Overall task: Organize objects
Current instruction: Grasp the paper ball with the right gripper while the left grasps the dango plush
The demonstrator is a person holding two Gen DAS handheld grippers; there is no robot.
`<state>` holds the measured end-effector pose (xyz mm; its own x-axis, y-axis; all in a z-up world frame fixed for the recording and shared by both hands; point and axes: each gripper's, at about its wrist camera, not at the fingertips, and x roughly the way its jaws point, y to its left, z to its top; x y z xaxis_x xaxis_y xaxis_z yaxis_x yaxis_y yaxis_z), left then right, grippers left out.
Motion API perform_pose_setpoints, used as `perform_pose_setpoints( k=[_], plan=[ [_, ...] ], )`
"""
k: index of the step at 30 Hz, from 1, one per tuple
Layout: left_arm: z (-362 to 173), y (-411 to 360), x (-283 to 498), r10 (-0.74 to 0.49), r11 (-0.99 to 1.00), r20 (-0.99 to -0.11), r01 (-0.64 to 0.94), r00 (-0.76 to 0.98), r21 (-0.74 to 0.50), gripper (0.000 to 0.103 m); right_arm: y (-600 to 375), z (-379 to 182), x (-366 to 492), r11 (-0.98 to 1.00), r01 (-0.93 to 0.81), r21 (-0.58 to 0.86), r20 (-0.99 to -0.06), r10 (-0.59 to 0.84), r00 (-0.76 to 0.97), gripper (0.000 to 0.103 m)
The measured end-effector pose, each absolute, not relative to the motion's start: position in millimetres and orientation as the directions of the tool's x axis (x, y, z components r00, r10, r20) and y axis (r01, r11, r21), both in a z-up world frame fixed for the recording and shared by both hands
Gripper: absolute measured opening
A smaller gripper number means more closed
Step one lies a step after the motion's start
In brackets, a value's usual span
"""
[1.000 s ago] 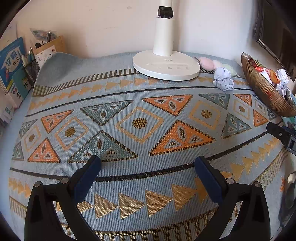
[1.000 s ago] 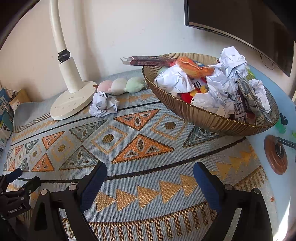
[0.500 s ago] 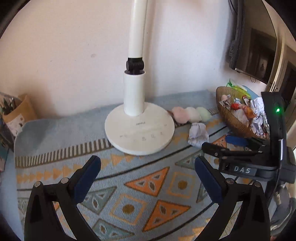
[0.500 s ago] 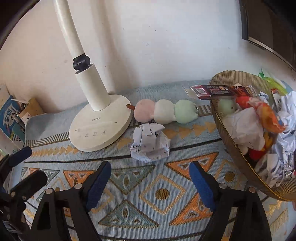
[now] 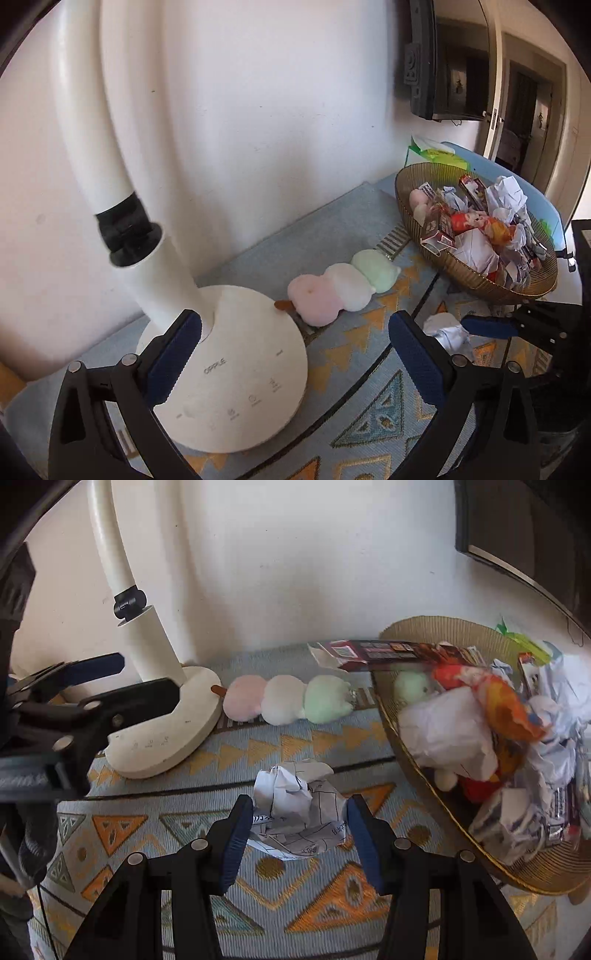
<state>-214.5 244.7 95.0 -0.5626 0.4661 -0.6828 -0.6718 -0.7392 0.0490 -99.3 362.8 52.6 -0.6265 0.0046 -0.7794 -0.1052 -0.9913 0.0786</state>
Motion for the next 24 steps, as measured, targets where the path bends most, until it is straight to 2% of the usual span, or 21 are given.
perform_pose_setpoints(
  k=[4,10,11,12,14,15,16,19,22,24],
  plan=[
    [81.2,288.2,-233.0,0.479,-0.671,-0.725,-0.739,-0.496,0.062,0.102,376.4,54.2,-65.6,-0.992,-0.09,0.092,-0.754,-0.01,-0.657,0.052],
    [47.2,340.9,-246.9,0.39,-0.558,-0.802,-0.809,-0.452,0.185,0.1,384.5,44.8,-58.4,-0.987,-0.053,0.155,-0.75,-0.082,-0.656,0.052],
    [43.1,345.7,-246.0,0.38,-0.537,-0.813,-0.821,-0.441,0.194,0.097,384.3,45.3,-57.9,-0.986,-0.046,0.158,-0.746,-0.089,-0.66,0.052],
    [39.8,349.1,-244.2,0.373,-0.519,-0.823,-0.831,-0.429,0.198,0.087,383.6,46.1,-56.8,-0.987,-0.038,0.157,-0.741,-0.092,-0.665,0.052],
    [38.4,351.1,-237.0,0.375,-0.505,-0.813,-0.834,-0.445,0.224,0.081,382.2,46.4,-55.9,-0.987,-0.021,0.161,-0.739,-0.106,-0.666,0.052],
    [39.1,350.2,-233.8,0.388,-0.494,-0.815,-0.843,-0.431,0.211,0.065,382.0,46.2,-56.1,-0.987,-0.018,0.162,-0.74,-0.109,-0.664,0.052],
    [40.4,348.9,-231.0,0.388,-0.497,-0.813,-0.841,-0.434,0.212,0.061,382.3,46.2,-56.1,-0.986,-0.017,0.164,-0.74,-0.112,-0.664,0.053],
    [44.2,342.4,-222.5,0.402,-0.508,-0.812,-0.841,-0.423,0.187,0.054,384.2,46.9,-55.7,-0.983,-0.015,0.181,-0.735,-0.125,-0.667,0.053],
    [53.1,330.8,-212.4,0.412,-0.564,-0.815,-0.817,-0.408,0.123,0.053,393.2,51.3,-54.0,-0.981,-0.025,0.194,-0.722,-0.126,-0.681,0.053],
    [61.0,319.1,-196.5,0.384,-0.613,-0.817,-0.78,-0.43,0.122,0.053,395.5,54.5,-52.7,-0.977,-0.018,0.215,-0.711,-0.144,-0.688,0.052]
  ],
)
